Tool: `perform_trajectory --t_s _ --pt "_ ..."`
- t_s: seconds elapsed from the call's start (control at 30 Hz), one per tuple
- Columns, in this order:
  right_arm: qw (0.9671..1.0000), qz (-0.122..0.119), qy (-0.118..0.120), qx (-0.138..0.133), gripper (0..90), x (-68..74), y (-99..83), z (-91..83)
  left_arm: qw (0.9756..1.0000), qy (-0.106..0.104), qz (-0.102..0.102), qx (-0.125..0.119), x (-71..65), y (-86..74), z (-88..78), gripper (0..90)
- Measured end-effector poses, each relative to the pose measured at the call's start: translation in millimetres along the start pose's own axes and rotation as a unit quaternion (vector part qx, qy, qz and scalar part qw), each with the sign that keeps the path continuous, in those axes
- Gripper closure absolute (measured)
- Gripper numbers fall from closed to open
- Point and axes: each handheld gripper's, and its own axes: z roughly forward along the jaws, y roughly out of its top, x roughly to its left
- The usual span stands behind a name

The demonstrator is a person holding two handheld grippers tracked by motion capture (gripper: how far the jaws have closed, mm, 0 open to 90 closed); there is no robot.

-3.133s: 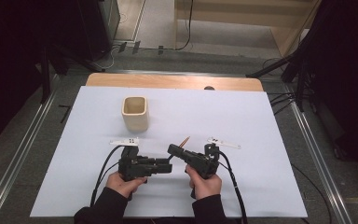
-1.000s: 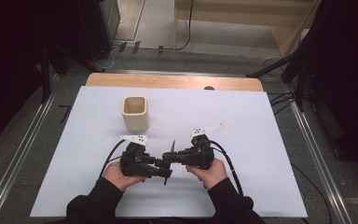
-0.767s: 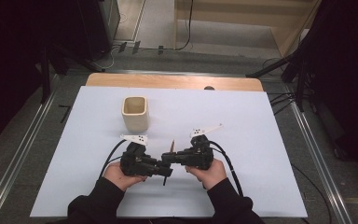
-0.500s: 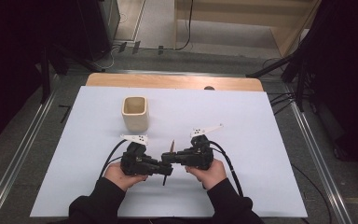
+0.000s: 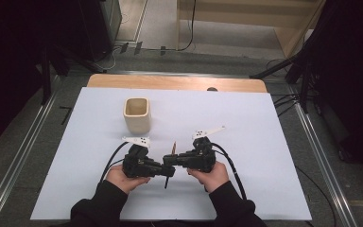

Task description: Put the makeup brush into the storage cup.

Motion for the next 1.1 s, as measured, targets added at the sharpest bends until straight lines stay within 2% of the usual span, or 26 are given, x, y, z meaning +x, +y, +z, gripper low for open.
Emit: perform_trajectory --t_s 0.3,0.47,0.77,0.87,1.0,1.1 --pt "1.0 0.003 0.001 -0.006 82.0 0.7 0.3 -0.7 1.0 0.002 0.007 -0.001 -0.9 0.6 -1.3 84.3" --pt "0.9999 0.003 -0.004 -0.013 78.1 0.6 1.1 -3.7 0.9999 0.004 0.01 0.0 -1.0 1.0 -2.2 84.4" --pt "0.9988 -0.023 -0.03 -0.03 53.1 4.1 2.0 -8.3 1.0 0.008 0.006 -0.002 0.4 1.3 -6.2 84.4" --pt "0.9979 -0.035 -0.041 -0.036 48.4 6.7 2.0 -10.8 1.0 0.008 0.005 0.0 1.5 1.2 -8.0 84.3" --pt "0.9954 -0.063 -0.064 -0.035 43.4 8.9 1.7 -14.0 0.9999 0.01 0.003 0.002 2.6 0.8 -10.2 84.3" --pt "0.9943 -0.07 -0.073 -0.034 42.4 9.2 1.1 -17.2 0.9999 0.01 0.0 0.004 3.4 0.6 -11.9 84.3"
